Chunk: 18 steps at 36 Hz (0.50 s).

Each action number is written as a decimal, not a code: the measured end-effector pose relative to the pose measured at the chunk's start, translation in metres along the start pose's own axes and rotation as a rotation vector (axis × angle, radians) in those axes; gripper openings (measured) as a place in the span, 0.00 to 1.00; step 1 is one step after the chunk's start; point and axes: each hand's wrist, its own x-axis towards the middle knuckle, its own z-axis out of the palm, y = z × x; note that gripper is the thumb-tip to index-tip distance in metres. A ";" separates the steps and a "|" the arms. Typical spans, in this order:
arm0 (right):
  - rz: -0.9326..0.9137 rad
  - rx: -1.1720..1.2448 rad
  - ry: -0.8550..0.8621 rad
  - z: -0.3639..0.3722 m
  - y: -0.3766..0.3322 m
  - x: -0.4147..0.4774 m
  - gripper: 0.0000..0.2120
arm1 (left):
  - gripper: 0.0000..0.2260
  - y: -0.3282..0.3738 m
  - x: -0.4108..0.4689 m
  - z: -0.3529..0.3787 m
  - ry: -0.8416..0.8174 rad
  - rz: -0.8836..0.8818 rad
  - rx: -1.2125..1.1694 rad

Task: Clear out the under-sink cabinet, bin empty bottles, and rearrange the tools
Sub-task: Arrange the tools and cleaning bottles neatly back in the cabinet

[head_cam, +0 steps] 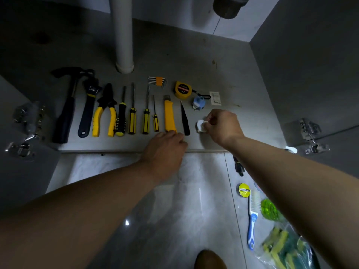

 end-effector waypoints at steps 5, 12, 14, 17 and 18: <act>-0.060 0.053 -0.036 -0.009 0.008 -0.005 0.05 | 0.10 0.008 0.005 -0.006 -0.090 -0.065 0.077; 0.010 -0.023 -0.078 -0.026 0.080 -0.053 0.07 | 0.11 0.040 0.011 -0.007 -0.191 -0.189 0.159; 0.078 -0.069 -0.167 -0.016 0.111 -0.075 0.07 | 0.12 0.047 0.008 -0.003 -0.182 -0.205 0.170; 0.174 -0.109 -0.276 0.010 0.150 -0.109 0.07 | 0.13 0.054 -0.002 0.006 -0.133 -0.219 0.129; 0.193 -0.128 -0.289 0.020 0.160 -0.119 0.10 | 0.14 0.057 -0.007 0.010 -0.113 -0.222 0.091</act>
